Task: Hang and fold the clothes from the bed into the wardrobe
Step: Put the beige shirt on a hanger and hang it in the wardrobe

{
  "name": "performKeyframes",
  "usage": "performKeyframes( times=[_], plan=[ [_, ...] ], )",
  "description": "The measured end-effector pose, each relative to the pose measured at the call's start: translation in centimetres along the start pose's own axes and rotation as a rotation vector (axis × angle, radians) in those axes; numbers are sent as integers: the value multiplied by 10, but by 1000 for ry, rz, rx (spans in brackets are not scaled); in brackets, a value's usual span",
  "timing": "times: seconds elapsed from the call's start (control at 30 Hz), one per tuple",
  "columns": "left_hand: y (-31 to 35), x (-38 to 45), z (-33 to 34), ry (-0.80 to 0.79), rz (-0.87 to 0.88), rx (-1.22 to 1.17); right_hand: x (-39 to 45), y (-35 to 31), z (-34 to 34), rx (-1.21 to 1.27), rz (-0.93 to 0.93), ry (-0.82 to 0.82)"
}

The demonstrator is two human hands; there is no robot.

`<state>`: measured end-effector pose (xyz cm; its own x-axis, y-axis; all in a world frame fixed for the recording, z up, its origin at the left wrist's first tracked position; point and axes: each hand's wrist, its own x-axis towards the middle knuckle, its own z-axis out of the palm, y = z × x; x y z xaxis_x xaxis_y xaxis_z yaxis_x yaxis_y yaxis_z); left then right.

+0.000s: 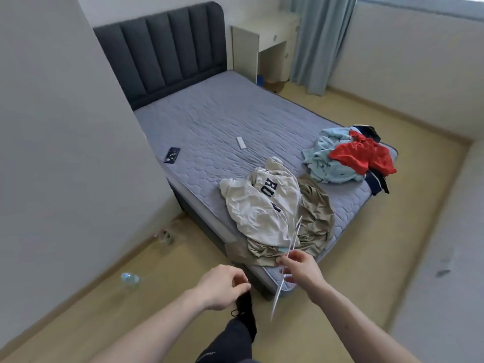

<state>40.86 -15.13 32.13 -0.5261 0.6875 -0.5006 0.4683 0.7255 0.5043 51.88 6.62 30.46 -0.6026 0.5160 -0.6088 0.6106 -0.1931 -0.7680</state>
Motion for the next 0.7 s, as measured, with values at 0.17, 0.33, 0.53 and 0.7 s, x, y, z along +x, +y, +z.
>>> performKeyframes(
  times=[0.17, 0.33, 0.53, 0.7],
  plan=[
    [-4, 94, -21, -86, -63, 3, 57, -12, -53, -3, 23, 137],
    [-6, 192, -34, -182, -127, 4, 117, -25, -96, -29, 84, 234],
    [3, 307, -23, -271, -166, 57, 195, -29, -130, 8, 146, 325],
    [13, 389, 16, -368, -170, 90, 250, -12, -145, 15, 183, 353]
  ],
)
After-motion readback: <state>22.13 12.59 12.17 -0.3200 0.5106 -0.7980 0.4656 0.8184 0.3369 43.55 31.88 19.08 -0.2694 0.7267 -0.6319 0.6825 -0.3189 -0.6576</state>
